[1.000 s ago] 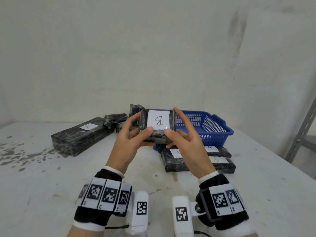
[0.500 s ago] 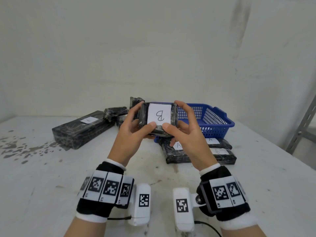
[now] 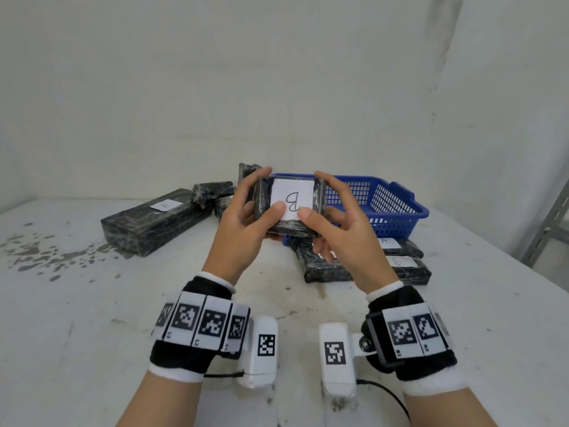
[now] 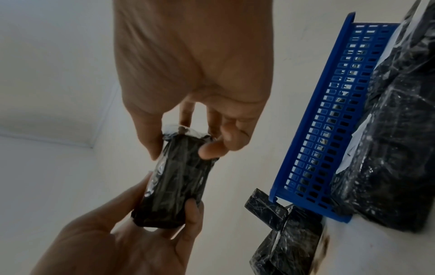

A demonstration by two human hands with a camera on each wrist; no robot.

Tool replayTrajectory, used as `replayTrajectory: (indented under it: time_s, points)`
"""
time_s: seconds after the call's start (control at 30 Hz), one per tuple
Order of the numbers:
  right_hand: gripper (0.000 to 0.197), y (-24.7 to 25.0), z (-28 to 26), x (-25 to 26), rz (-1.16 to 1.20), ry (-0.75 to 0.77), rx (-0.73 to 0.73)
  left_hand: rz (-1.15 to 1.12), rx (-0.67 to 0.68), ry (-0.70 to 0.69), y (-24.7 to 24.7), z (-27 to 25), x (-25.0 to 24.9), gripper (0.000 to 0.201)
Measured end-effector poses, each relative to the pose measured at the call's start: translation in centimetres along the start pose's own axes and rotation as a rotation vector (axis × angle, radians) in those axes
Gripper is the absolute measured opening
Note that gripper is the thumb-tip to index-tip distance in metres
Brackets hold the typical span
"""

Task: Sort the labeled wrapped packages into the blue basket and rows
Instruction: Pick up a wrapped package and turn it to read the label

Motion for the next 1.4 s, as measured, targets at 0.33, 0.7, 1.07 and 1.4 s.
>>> replayTrajectory:
  time_s: [0.33,0.7,1.07,1.4]
  points:
    - [0.033,0.2,-0.1,0.0,0.013,-0.005,-0.045,-0.010,-0.006,-0.012,-0.2,-0.1,-0.3,0.030]
    - [0.005,0.2,0.0,-0.8,-0.091,-0.004,-0.116,0.110,-0.020,-0.006,-0.6,-0.3,-0.1,0.010]
    - [0.046,0.2,0.2,-0.1,-0.064,0.082,-0.062,0.077,-0.045,0.023,-0.6,-0.1,0.0,0.038]
    - [0.055,0.7,0.6,-0.4,0.137,0.002,-0.048,0.015,-0.039,-0.040,-0.4,-0.2,-1.1,0.041]
Point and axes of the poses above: each hand's wrist, its own z-axis towards the middle knuckle, its own y-axis out of the back of the hand, x = y × z, the point moved 5 cm from there along z, towards the middle knuckle, and after that the axes turned 6 degrees about x, right-handed, at the moved point
